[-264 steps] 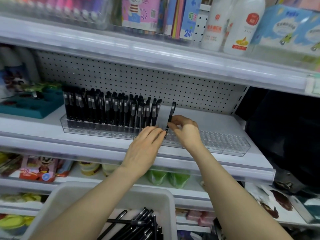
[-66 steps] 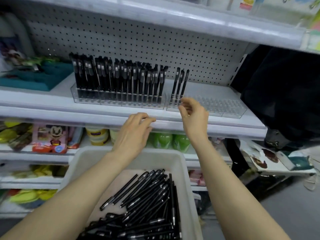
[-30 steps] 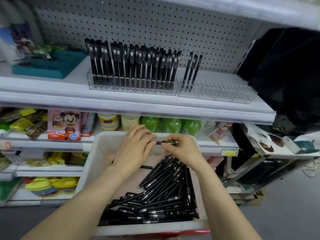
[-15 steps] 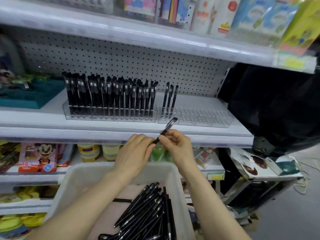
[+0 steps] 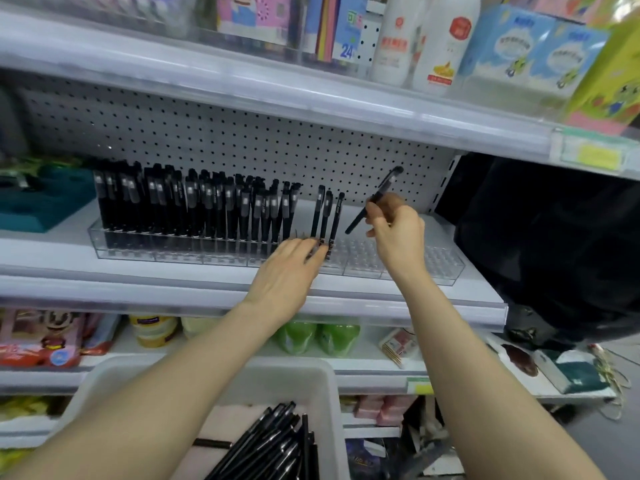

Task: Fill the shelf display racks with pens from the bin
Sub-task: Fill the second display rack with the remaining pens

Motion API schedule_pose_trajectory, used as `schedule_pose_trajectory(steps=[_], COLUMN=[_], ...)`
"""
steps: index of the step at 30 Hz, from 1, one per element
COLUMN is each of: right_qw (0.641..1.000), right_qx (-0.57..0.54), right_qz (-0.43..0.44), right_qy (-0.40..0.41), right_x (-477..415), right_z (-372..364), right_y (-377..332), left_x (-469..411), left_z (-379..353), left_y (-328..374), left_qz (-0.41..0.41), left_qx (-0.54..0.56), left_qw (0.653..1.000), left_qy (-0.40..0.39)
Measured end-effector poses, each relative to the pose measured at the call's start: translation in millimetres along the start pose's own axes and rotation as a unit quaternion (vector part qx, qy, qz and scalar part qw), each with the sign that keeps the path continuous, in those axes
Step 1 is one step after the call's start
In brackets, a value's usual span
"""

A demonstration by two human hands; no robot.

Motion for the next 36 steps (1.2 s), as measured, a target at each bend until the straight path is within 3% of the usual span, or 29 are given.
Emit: schedule_pose_trajectory(steps=[6, 11, 27, 36], right_qw=[0.992, 0.985, 0.981, 0.991], right_qx=[0.106, 0.147, 0.178, 0.130], right_qz=[0.046, 0.028, 0.009, 0.017], right_qy=[-0.051, -0.084, -0.076, 0.011], right_x=[-12.5, -15.7, -3.1, 74.5], right_z=[-32.4, -46.8, -46.1, -39.7], right_y=[19.7, 36.5, 27.1, 13.9], left_x=[0.1, 1.3, 17.7, 102.3], left_z=[-1.9, -2.0, 3.9, 43.1], left_y=[2.5, 4.3, 3.4, -2.5], left_qz=[0.012, 0.020, -0.001, 0.088], left_qx=[-0.001, 0.005, 0.047, 0.121], left_qw=[1.000, 1.000, 0.999, 0.987], left_qy=[0.007, -0.003, 0.017, 0.056])
Point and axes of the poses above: each hand's wrist, its own x-axis away from the middle knuckle, its own z-axis out of the back of the hand, y = z × x, the point moved 2 cm from there along -x, towards the middle knuckle, and after that the axes turned 10 degrees about -z, right-handed, at the moved point
